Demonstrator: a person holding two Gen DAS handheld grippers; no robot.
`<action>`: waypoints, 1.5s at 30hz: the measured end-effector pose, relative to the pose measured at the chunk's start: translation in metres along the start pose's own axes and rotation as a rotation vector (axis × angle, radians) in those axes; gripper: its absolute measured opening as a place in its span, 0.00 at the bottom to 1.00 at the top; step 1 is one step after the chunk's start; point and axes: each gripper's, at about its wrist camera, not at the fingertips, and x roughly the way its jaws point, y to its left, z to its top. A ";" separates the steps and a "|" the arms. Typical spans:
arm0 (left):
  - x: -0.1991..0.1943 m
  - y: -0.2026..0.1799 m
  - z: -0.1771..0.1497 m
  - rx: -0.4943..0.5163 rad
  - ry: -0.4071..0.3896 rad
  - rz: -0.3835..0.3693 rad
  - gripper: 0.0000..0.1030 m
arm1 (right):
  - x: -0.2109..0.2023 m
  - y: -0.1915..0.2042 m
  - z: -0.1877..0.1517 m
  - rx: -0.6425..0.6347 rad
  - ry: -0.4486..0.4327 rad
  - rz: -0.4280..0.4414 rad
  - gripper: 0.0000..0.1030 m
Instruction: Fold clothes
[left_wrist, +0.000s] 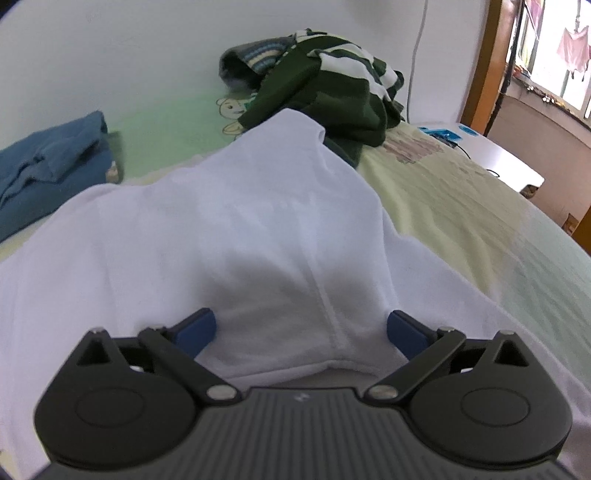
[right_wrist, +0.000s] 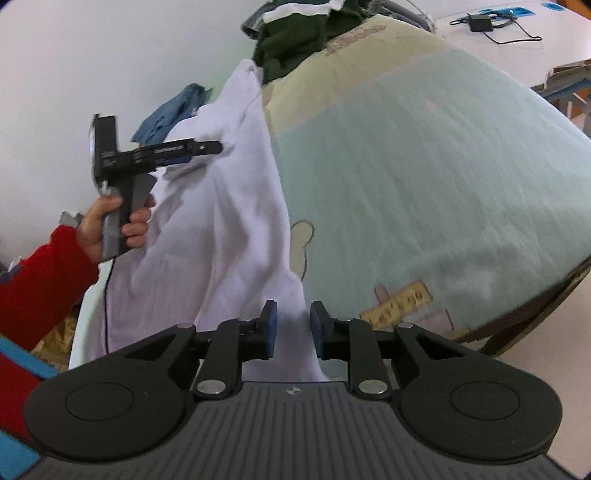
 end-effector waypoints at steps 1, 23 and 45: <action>0.000 0.000 0.000 0.001 0.000 0.001 0.97 | -0.002 0.000 -0.002 -0.012 0.002 0.009 0.21; -0.005 -0.016 -0.009 0.058 0.005 -0.007 0.99 | -0.003 0.019 -0.031 -0.267 0.154 -0.069 0.02; -0.041 -0.031 -0.021 0.063 -0.034 -0.054 0.99 | 0.047 0.103 -0.028 -0.522 0.065 -0.197 0.08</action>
